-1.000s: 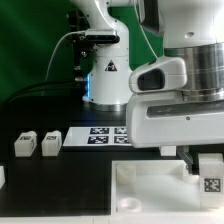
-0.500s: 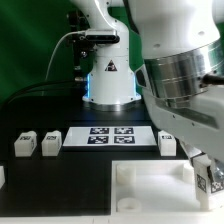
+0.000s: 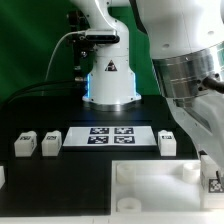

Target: Assemble one leg

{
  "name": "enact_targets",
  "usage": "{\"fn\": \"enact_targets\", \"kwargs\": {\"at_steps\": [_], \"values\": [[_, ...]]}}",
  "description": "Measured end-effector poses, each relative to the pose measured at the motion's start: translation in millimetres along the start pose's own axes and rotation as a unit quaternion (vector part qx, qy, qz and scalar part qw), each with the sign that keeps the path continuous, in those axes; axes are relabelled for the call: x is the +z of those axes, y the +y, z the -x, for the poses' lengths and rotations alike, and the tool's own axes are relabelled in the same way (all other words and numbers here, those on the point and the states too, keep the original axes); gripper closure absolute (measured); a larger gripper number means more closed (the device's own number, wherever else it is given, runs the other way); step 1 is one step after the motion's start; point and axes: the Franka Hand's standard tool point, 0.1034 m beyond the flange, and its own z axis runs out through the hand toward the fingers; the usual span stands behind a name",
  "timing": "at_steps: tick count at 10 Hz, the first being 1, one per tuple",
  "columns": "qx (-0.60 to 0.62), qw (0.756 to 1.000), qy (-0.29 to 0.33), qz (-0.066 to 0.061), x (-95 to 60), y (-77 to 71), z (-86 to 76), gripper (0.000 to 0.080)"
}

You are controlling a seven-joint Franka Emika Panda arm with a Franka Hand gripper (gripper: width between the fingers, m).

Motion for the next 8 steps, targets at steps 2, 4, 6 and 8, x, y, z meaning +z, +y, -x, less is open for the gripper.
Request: {"fn": "enact_targets", "kwargs": {"at_steps": [2, 4, 6, 8], "values": [[-0.164, 0.986, 0.0, 0.018, -1.3, 4.4, -2.5, 0.0159], [-0.303, 0.953, 0.002, 0.025, -2.2, 4.6, -4.0, 0.0151], [-0.418, 0.908, 0.004, 0.028, -1.2, 5.4, -4.5, 0.0151], [-0.577, 0.812, 0.05, 0.068, 5.4, 7.5, 4.0, 0.0151]]}}
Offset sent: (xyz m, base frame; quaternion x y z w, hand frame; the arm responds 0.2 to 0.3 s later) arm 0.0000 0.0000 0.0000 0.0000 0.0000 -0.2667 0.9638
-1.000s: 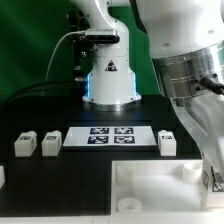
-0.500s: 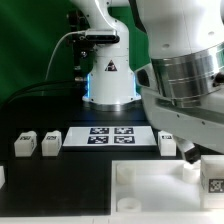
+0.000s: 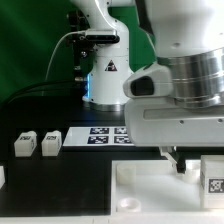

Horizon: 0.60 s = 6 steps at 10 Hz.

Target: Assemble one leg

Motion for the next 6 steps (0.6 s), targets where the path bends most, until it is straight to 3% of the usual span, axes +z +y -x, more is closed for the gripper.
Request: {"fn": "enact_targets", "kwargs": {"at_steps": [1, 2, 3, 4, 5, 6], "values": [[-0.078, 0.997, 0.003, 0.011, -2.6, -5.7, -1.7, 0.0151], [-0.116, 0.993, 0.006, 0.014, -3.3, -6.8, -2.8, 0.0151], [-0.08, 0.997, 0.005, 0.009, -2.6, -7.2, -2.0, 0.0151], [-0.075, 0.997, 0.005, 0.008, -2.6, -7.5, -1.9, 0.0241], [-0.03, 1.0, 0.005, 0.006, -2.5, -8.3, -1.6, 0.0425], [0.01, 1.0, 0.006, 0.007, -2.6, -5.7, -2.6, 0.0425]]}}
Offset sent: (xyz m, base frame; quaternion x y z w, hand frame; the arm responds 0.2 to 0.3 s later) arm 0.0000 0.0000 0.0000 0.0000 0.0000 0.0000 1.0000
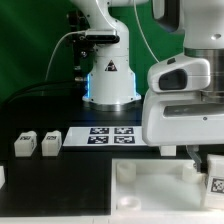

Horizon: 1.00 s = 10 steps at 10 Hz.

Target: Assemble one leg

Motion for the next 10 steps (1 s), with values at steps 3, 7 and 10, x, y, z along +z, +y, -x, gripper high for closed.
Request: {"fn": "enact_targets", "kwargs": {"at_steps": [3, 7, 10], "values": [[0.141, 0.99, -0.001, -0.003, -0.2, 2.6, -0.9, 0.0494], [0.54, 0.838, -0.046, -0.065, -2.5, 3.8, -4.0, 0.0504], [0.606, 0.791, -0.056, -0.062, 0.2, -1.6, -0.9, 0.0505]]}}
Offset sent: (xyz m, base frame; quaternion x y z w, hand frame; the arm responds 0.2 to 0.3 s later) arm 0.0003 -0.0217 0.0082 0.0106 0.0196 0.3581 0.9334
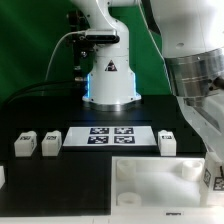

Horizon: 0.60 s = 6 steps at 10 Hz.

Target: Assemble one leg

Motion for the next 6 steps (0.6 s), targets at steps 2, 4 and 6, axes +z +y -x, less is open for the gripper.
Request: {"fn": "enact_targets", "kwargs": {"at_steps": [2, 4, 6], "values": [[-0.025, 1.0, 0.001, 0.001, 0.9, 0.8, 0.8, 0.0505], [-0.214, 0.976, 0.017, 0.014, 0.3, 3.0, -2.9, 0.0262], [-0.351, 0.936, 0.021, 0.025, -4.9, 1.3, -6.4, 0.0165]]}}
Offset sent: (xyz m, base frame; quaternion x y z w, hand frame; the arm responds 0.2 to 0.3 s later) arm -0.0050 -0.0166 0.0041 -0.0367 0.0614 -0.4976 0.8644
